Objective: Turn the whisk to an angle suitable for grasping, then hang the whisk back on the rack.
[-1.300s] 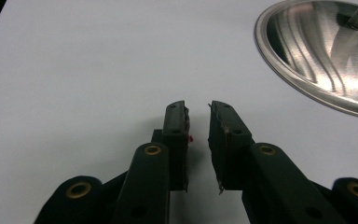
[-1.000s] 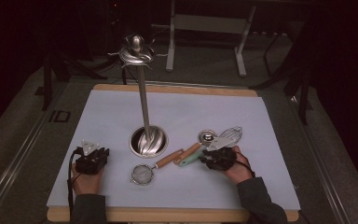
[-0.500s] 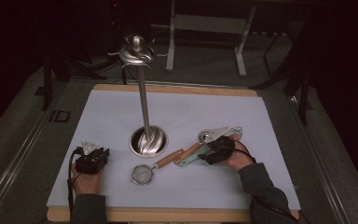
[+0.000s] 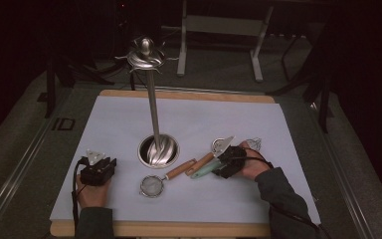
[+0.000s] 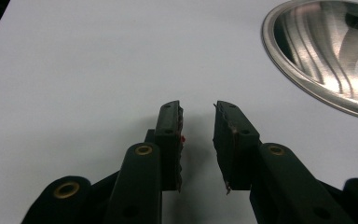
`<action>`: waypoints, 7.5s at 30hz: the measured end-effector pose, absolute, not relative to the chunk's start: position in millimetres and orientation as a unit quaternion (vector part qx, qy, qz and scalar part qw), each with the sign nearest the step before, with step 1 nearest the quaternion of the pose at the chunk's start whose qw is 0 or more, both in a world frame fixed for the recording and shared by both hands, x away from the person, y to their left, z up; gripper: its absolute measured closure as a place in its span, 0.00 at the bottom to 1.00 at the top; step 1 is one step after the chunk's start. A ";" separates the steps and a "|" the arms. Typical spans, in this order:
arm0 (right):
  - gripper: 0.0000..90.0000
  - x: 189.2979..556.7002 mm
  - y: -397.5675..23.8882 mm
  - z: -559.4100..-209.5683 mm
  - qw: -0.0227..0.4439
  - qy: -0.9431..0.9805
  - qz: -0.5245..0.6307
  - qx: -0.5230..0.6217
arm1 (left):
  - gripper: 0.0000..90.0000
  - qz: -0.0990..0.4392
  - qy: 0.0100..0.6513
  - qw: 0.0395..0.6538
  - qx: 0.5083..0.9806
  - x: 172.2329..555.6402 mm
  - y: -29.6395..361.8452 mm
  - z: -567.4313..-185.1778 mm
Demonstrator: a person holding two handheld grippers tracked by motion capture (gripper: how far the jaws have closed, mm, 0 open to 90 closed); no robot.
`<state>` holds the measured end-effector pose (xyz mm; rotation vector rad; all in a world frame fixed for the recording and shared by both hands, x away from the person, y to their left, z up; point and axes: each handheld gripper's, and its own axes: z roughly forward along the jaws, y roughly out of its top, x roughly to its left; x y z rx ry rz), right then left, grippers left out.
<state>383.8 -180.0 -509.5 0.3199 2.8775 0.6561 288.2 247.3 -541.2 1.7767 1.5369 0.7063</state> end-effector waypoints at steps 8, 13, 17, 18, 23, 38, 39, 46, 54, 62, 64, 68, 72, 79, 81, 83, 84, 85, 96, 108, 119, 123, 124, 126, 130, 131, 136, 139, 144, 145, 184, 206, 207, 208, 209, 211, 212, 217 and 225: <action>0.58 385.9 -178.0 -505.7 0.061 0.974 0.193 0.105 | 0.79 0.271 0.589 0.338 0.682 288.1 247.3 -541.2; 0.67 383.6 -178.1 -504.7 0.044 0.975 0.188 0.108 | 0.79 0.271 0.590 0.338 0.682 288.3 247.3 -541.2; 0.69 379.6 -179.1 -503.3 0.037 0.977 0.175 0.114 | 0.79 0.272 0.590 0.337 0.682 288.4 247.2 -541.4; 0.70 377.5 -178.8 -502.1 0.033 0.980 0.162 0.112 | 0.79 0.272 0.589 0.337 0.682 288.4 247.1 -541.4; 0.72 375.9 -178.0 -500.0 0.020 0.983 0.143 0.112 | 0.79 0.272 0.589 0.337 0.682 288.5 246.9 -541.5; 0.74 385.7 -170.1 -496.4 -0.036 0.993 0.077 0.084 | 0.79 0.272 0.590 0.336 0.682 288.6 246.9 -541.6; 0.74 385.7 -170.1 -496.4 -0.036 0.993 0.077 0.084 | 0.79 0.273 0.590 0.336 0.682 288.6 246.9 -541.5; 0.76 374.1 -163.9 -493.8 -0.035 0.996 0.061 0.062 | 0.78 0.273 0.590 0.336 0.682 288.5 246.9 -541.5; 0.76 372.5 -170.6 -482.8 -0.032 0.990 0.119 0.064 | 0.78 0.273 0.591 0.336 0.681 288.7 247.0 -541.6; 0.77 372.5 -176.6 -475.7 -0.022 0.984 0.159 0.074 | 0.78 0.274 0.591 0.334 0.681 288.7 246.6 -541.6; 0.77 372.6 -176.9 -475.1 -0.018 0.984 0.162 0.074 | 0.78 0.274 0.591 0.335 0.681 288.6 246.7 -541.6; 0.77 374.0 -179.2 -468.8 -0.013 0.976 0.203 0.082 | 0.78 0.274 0.591 0.335 0.681 288.6 246.7 -541.6; 0.77 374.4 -180.5 -463.2 -0.004 0.968 0.236 0.084 | 0.78 0.273 0.591 0.335 0.681 288.7 246.9 -541.6; 0.77 372.6 -181.9 -451.6 0.013 0.952 0.290 0.093 | 0.78 0.275 0.591 0.336 0.680 288.3 246.7 -541.5; 0.77 371.2 -180.7 -448.4 0.019 0.948 0.303 0.092 | 0.78 0.275 0.591 0.336 0.680 288.4 246.8 -541.5; 0.77 369.3 -178.9 -444.0 0.025 0.944 0.317 0.091 | 0.78 0.275 0.591 0.336 0.680 288.3 246.8 -541.5; 0.77 368.8 -178.1 -442.6 0.028 0.942 0.322 0.090 | 0.78 0.275 0.591 0.336 0.680 288.2 246.7 -541.5; 0.77 367.7 -177.0 -439.9 0.031 0.940 0.329 0.090 | 0.78 0.275 0.591 0.336 0.680 288.3 246.8 -541.5; 0.77 359.8 -168.4 -421.5 0.055 0.921 0.378 0.083 | 0.78 0.275 0.591 0.336 0.679 288.1 246.8 -541.5; 0.77 357.7 -154.7 -397.1 0.087 0.897 0.424 0.090 | 0.78 0.274 0.592 0.336 0.679 288.1 247.0 -541.4; 0.77 361.9 -147.9 -379.5 0.111 0.879 0.451 0.110 | 0.78 0.274 0.592 0.336 0.679 288.1 247.0 -541.4; 0.77 363.6 -143.7 -371.6 0.128 0.869 0.462 0.126 | 0.78 0.275 0.591 0.337 0.679 288.2 246.9 -541.4; 0.77 363.8 -142.8 -370.4 0.132 0.866 0.464 0.128 | 0.78 0.274 0.591 0.337 0.679 288.2 247.0 -541.4; 0.77 364.0 -141.3 -367.8 0.133 0.864 0.467 0.130 | 0.78 0.274 0.592 0.337 0.679 288.1 246.9 -541.4; 0.77 363.6 -138.1 -362.5 0.142 0.860 0.472 0.131 | 0.78 0.275 0.591 0.337 0.679 288.1 246.9 -541.4; 0.77 363.3 -137.4 -361.1 0.143 0.859 0.474 0.132 | 0.78 0.275 0.591 0.337 0.679 288.1 246.9 -541.4; 0.77 362.5 -134.9 -355.7 0.146 0.855 0.481 0.130 | 0.78 0.275 0.591 0.337 0.679 288.1 246.9 -541.4; 0.77 362.1 -132.1 -350.0 0.148 0.850 0.488 0.130 | 0.78 0.275 0.591 0.337 0.679 288.0 246.9 -541.4; 0.77 361.2 -128.2 -338.4 0.154 0.844 0.499 0.125 | 0.78 0.275 0.591 0.337 0.679 288.1 246.9 -541.4; 0.77 360.9 -127.5 -335.8 0.156 0.842 0.501 0.124 | 0.78 0.275 0.591 0.337 0.679 288.0 246.9 -541.4; 0.77 364.2 -89.3 -295.2 0.155 0.838 0.514 0.098 | 0.78 0.274 0.591 0.338 0.680 288.0 247.2 -541.3; 0.75 370.7 -70.8 -303.2 0.154 0.843 0.505 0.104 | 0.78 0.273 0.591 0.337 0.680 288.1 247.2 -541.2; 0.75 370.0 -69.5 -303.8 0.160 0.845 0.499 0.102 | 0.78 0.273 0.591 0.337 0.680 288.1 247.2 -541.2; 0.74 368.9 -67.9 -304.6 0.165 0.849 0.493 0.101 | 0.78 0.273 0.591 0.337 0.680 288.1 247.2 -541.2; 0.74 368.9 -67.9 -304.6 0.165 0.849 0.493 0.101 | 0.78 0.273 0.591 0.337 0.680 288.1 247.2 -541.2; 0.73 366.6 -65.0 -307.0 0.168 0.853 0.486 0.096 | 0.78 0.273 0.591 0.337 0.680 288.1 247.1 -541.2; 0.72 365.6 -64.2 -307.3 0.167 0.853 0.486 0.094 | 0.78 0.273 0.591 0.337 0.680 288.0 247.2 -541.2; 0.72 363.8 -64.2 -307.5 0.168 0.854 0.484 0.091 | 0.78 0.273 0.591 0.337 0.680 288.1 247.2 -541.2; 0.71 358.2 -72.6 -307.5 0.173 0.855 0.481 0.086 | 0.78 0.274 0.591 0.337 0.680 288.1 247.0 -541.3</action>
